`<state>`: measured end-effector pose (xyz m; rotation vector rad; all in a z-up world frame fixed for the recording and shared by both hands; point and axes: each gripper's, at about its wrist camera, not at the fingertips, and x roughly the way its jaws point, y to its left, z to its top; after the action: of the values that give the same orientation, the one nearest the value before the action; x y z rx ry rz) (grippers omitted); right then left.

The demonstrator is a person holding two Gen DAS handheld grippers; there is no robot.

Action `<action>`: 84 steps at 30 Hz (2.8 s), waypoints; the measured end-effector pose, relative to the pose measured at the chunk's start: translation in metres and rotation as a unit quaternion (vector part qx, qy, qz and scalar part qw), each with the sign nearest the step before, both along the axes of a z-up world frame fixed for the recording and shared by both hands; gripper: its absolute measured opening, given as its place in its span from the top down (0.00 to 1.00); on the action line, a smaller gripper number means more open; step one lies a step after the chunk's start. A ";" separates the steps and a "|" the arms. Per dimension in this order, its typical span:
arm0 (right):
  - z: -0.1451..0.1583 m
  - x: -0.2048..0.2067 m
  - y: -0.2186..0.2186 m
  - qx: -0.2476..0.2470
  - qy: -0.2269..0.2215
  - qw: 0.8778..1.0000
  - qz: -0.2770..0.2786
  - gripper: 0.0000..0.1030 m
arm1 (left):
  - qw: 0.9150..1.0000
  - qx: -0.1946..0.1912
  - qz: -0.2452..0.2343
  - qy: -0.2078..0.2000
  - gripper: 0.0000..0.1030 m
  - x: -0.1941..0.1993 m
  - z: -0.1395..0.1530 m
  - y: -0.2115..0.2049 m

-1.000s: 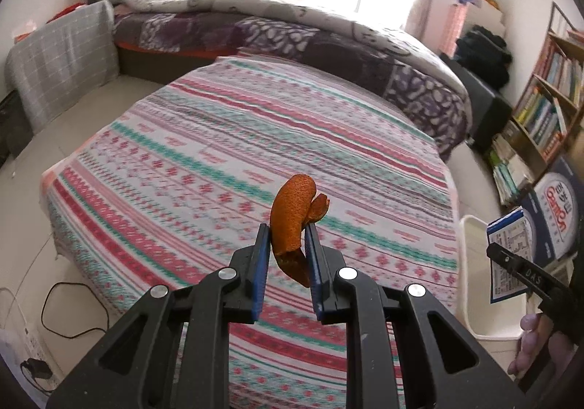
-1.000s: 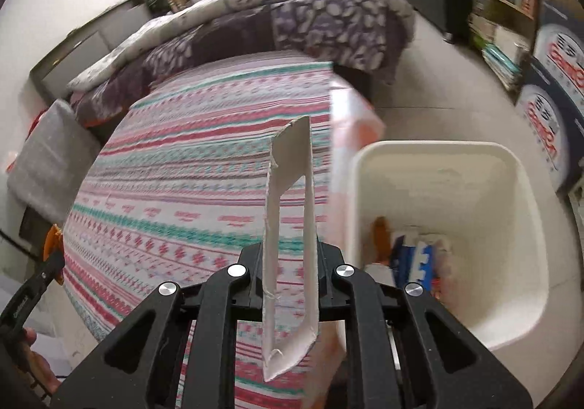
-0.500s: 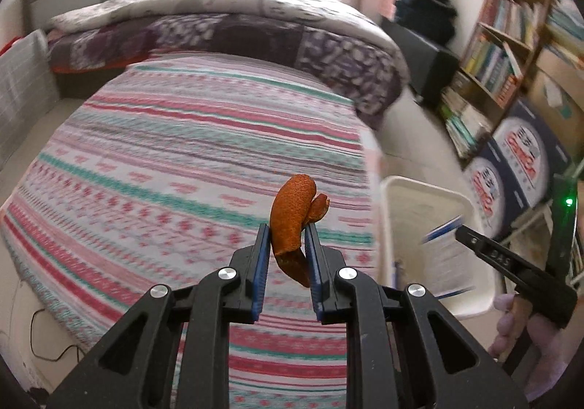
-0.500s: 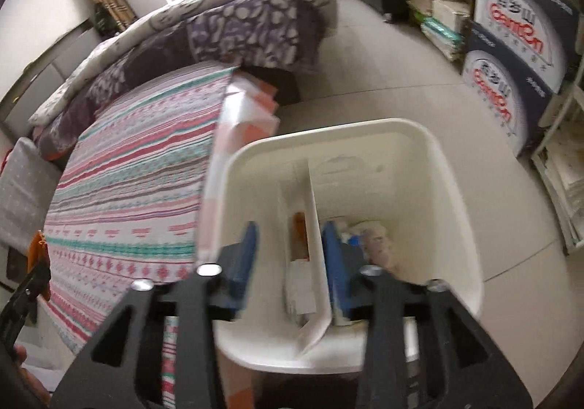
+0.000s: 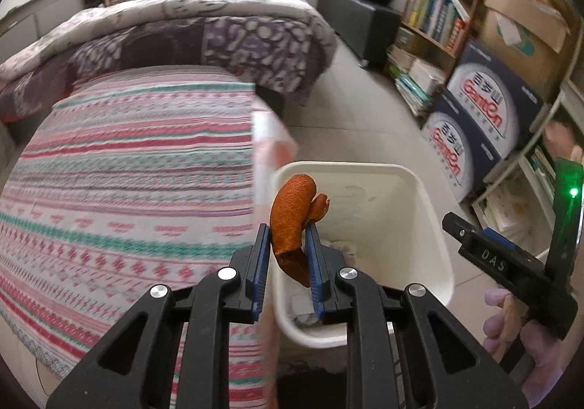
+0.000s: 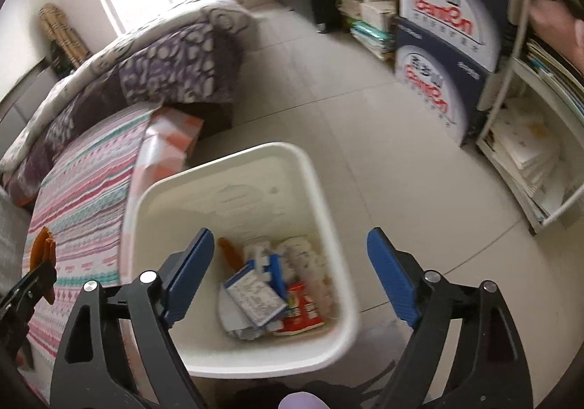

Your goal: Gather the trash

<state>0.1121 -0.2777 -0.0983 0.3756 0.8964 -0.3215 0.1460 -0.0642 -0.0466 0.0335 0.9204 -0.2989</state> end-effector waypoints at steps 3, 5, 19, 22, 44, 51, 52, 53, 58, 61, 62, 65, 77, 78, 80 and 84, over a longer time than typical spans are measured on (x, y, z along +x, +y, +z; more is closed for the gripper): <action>-0.004 -0.007 -0.017 -0.004 0.005 1.000 -0.017 0.19 | 1.000 0.001 -0.019 0.003 0.80 0.004 0.000 -0.025; -0.006 -0.011 -0.028 -0.002 0.007 1.000 -0.029 0.19 | 1.000 0.002 -0.029 0.003 0.80 0.005 0.000 -0.038; 0.019 -0.032 -0.037 -0.024 -0.029 0.998 -0.053 0.12 | 0.999 0.021 -0.027 -0.019 0.44 -0.002 0.013 -0.064; 0.032 -0.036 -0.021 -0.038 -0.048 0.997 -0.043 0.10 | 0.999 0.031 -0.003 -0.039 0.36 -0.014 0.021 -0.047; 0.097 -0.077 0.134 -0.121 -0.164 0.976 0.074 0.07 | 0.956 0.065 0.243 -0.149 0.07 -0.102 0.067 0.118; 0.098 -0.089 0.168 -0.130 -0.172 0.971 0.108 0.07 | 0.951 0.054 0.267 -0.150 0.07 -0.130 0.062 0.145; 0.097 -0.090 0.171 -0.131 -0.173 0.970 0.111 0.07 | 0.949 0.052 0.272 -0.152 0.07 -0.134 0.061 0.148; 0.097 -0.091 0.174 -0.131 -0.173 0.969 0.114 0.07 | 0.948 0.054 0.277 -0.151 0.07 -0.136 0.060 0.149; 0.096 -0.098 0.186 -0.134 -0.174 0.967 0.132 0.07 | 0.946 0.052 0.284 -0.148 0.07 -0.147 0.057 0.157; 0.096 -0.101 0.190 -0.137 -0.175 0.965 0.138 0.07 | 0.946 0.049 0.286 -0.146 0.07 -0.151 0.056 0.159; 0.095 -0.101 0.191 -0.137 -0.175 0.965 0.139 0.07 | 0.946 0.050 0.285 -0.147 0.07 -0.152 0.057 0.159; 0.096 -0.102 0.192 -0.137 -0.176 0.965 0.140 0.07 | 0.946 0.052 0.285 -0.149 0.07 -0.155 0.059 0.160; 0.094 -0.104 0.194 -0.138 -0.176 0.964 0.142 0.07 | 0.947 0.052 0.287 -0.138 0.07 -0.157 0.057 0.163; 0.094 -0.104 0.194 -0.138 -0.176 0.964 0.142 0.07 | 0.947 0.052 0.287 -0.137 0.07 -0.157 0.056 0.164; 0.094 -0.104 0.194 -0.138 -0.176 0.964 0.142 0.07 | 0.947 0.052 0.287 -0.136 0.07 -0.157 0.056 0.165; 0.092 -0.104 0.192 -0.135 -0.174 0.965 0.140 0.07 | 0.947 0.055 0.285 -0.137 0.07 -0.157 0.056 0.163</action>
<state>0.0078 -0.0859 -0.0067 0.0452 0.5400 -0.1078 -0.0106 0.0990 0.0094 -0.0869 0.6340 0.2924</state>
